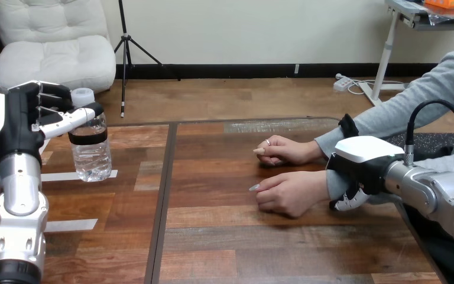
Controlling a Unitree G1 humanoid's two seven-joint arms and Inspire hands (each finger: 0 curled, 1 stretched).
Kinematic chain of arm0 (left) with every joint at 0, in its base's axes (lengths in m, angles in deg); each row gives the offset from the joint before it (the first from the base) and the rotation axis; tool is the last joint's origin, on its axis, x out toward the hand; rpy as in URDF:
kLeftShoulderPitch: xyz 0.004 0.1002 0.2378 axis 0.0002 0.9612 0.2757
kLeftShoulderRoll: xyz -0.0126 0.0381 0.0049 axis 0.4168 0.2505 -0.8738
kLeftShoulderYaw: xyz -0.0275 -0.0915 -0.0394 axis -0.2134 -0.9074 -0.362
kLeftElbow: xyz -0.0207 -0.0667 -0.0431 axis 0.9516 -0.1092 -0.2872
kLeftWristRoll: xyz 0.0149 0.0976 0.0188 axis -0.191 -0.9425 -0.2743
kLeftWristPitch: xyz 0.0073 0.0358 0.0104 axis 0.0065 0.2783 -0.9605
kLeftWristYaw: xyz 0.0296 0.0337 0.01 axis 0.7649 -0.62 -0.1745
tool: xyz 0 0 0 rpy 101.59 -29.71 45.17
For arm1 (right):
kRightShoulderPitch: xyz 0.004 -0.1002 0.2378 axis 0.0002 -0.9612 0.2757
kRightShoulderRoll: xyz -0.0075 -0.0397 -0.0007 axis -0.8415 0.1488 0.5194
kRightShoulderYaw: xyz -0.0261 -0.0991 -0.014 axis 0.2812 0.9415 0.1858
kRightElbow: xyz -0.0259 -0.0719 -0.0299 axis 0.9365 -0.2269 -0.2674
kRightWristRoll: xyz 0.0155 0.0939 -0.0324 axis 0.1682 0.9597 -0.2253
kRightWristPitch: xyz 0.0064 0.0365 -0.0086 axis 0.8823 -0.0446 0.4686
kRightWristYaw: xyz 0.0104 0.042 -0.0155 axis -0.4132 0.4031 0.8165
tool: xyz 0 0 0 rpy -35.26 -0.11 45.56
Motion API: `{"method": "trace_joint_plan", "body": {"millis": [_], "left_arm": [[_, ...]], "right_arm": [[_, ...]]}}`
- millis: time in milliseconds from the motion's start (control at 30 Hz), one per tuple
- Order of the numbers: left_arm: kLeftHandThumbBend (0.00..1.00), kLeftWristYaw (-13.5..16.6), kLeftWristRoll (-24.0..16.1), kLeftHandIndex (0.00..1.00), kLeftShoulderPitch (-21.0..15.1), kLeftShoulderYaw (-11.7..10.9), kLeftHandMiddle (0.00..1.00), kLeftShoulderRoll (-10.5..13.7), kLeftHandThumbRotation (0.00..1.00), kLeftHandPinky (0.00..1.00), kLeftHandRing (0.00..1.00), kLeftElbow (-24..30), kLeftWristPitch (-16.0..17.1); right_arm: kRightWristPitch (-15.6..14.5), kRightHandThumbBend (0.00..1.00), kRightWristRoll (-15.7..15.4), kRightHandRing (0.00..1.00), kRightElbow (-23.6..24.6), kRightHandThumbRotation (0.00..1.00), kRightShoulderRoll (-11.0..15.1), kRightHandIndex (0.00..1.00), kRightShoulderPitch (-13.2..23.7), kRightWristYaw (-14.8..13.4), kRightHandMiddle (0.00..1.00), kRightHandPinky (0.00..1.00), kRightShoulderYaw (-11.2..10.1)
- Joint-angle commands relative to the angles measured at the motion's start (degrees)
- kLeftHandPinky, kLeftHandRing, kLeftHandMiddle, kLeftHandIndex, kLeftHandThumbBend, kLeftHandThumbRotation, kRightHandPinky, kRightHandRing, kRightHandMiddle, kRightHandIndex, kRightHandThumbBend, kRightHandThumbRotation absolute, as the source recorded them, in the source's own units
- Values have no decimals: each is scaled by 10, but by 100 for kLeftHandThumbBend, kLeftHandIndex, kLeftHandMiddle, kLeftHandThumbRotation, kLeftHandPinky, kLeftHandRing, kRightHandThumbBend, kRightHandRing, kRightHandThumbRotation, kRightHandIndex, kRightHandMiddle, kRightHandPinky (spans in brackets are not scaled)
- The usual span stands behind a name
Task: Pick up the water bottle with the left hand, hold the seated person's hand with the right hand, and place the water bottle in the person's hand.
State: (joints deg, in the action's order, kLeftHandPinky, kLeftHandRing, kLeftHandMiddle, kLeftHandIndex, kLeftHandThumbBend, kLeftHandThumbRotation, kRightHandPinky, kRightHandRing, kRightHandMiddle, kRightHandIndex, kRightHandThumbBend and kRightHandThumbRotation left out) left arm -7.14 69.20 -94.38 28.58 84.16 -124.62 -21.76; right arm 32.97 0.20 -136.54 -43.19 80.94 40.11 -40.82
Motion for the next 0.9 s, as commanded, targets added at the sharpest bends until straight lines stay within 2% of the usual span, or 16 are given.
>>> {"method": "trace_joint_plan", "body": {"millis": [0,433,600,867], "left_arm": [[76,1,3,45,-27,-2,44,3,0,30,37,31,14],[76,-1,4,45,-25,-2,44,0,0,29,37,32,16],[75,-1,3,45,-20,-1,44,-2,0,29,37,43,10],[74,-2,2,45,-16,0,44,-2,0,30,37,43,19]], "right_arm": [[10,45,17,30,-2,18,5,41,35,-19,38,24,-18],[23,45,32,29,-2,10,7,39,34,-30,37,24,-24],[22,46,39,29,3,9,8,39,35,-26,37,23,-28],[27,46,50,29,11,8,11,39,34,-28,37,24,-37]]}}
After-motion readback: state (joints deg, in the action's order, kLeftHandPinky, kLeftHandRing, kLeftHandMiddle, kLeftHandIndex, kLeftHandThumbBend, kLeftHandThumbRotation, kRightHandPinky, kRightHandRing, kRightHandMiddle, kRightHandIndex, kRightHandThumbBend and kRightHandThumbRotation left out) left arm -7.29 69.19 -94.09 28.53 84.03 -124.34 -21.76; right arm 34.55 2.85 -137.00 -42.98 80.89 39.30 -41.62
